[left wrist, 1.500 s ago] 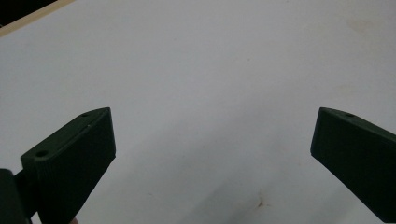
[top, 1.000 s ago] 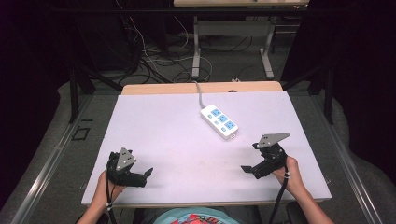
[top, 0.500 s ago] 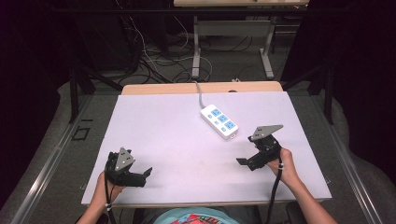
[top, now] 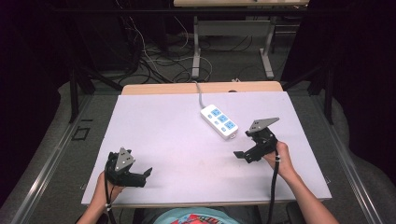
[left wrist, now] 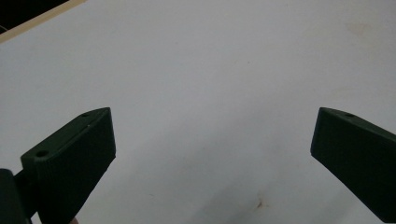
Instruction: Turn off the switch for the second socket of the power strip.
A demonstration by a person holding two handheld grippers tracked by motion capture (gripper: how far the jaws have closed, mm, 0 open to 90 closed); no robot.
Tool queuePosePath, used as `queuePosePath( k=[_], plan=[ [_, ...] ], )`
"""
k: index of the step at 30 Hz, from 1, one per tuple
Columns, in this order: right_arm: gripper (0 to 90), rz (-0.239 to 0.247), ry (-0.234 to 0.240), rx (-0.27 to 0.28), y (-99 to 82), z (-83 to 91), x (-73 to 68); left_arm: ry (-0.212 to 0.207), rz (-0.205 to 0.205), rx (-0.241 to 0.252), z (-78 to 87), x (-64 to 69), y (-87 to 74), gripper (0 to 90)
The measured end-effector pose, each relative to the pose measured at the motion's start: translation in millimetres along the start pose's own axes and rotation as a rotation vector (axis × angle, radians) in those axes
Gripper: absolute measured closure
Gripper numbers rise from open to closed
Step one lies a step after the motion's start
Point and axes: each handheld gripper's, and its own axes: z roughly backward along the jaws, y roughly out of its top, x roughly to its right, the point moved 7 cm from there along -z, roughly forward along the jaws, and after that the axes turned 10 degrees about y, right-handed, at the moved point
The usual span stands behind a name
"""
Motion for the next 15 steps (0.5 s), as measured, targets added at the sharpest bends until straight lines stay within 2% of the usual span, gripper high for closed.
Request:
queuePosePath(
  k=[6, 10, 15],
  plan=[
    [0.5, 0.002, -0.005, 0.006, 8.9, -3.7, 8.1, 0.001, -0.016, -0.004, 0.7, -1.0, 0.0, 0.0],
    [0.5, -0.002, -0.001, 0.006, 13.2, -7.4, 12.4, -0.009, -0.002, -0.002, -0.3, 0.2, -0.3, 0.0],
    [0.5, -0.008, 0.003, 0.004, 17.9, -11.0, 17.7, -0.004, -0.012, -0.004, 0.5, -0.2, -0.2, 0.0]
  ],
)
